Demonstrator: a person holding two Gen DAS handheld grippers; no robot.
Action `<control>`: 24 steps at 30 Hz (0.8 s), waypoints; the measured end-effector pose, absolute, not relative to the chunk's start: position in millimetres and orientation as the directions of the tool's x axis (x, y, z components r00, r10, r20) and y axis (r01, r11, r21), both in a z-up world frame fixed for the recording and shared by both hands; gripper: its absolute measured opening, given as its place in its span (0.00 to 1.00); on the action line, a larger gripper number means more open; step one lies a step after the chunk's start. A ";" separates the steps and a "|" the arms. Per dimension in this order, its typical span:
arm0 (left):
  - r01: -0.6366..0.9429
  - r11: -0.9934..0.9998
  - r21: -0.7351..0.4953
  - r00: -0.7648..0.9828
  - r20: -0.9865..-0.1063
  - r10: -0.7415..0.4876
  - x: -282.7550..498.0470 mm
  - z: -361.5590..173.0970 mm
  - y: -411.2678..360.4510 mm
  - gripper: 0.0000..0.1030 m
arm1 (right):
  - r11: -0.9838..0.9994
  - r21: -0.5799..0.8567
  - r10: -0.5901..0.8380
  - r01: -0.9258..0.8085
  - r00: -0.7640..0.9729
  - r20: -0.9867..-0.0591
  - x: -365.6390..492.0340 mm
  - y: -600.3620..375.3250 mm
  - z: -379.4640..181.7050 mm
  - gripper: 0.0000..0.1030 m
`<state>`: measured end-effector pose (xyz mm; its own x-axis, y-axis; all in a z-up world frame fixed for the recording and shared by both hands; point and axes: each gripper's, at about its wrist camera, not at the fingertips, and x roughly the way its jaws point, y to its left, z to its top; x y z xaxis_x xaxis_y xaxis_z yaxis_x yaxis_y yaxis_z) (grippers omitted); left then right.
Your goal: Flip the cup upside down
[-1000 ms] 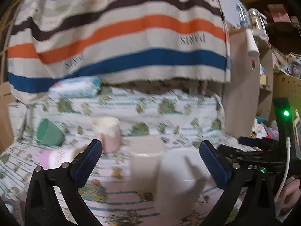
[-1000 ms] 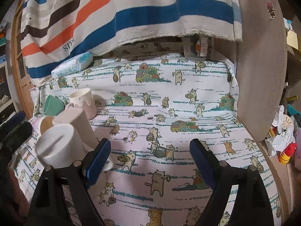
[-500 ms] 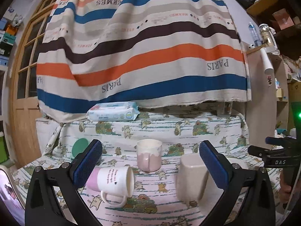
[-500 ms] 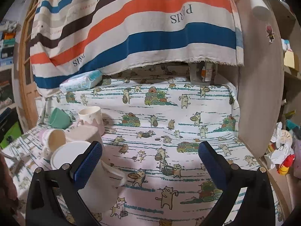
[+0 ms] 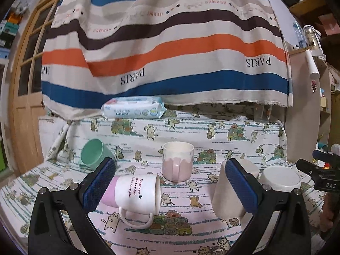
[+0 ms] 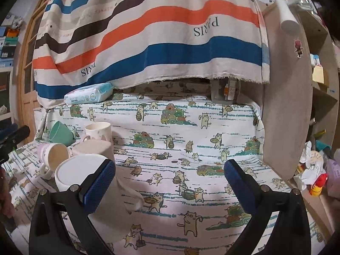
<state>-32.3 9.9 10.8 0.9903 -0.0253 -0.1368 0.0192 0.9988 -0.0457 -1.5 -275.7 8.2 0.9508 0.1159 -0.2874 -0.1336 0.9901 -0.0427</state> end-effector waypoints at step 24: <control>0.025 1.000 -0.006 0.948 -0.318 -0.026 -1.2 -4.1 1.2 1.00 | 0.992 -0.049 0.098 -0.120 0.944 -0.314 3.5 -276.6 4.5 1.00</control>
<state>-1.2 1.2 -4.1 0.9477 -0.0259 -0.3181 0.0253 0.9997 -0.0060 3.5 -276.6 4.5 0.9444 0.0983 -0.3138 -0.1195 0.9916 -0.0489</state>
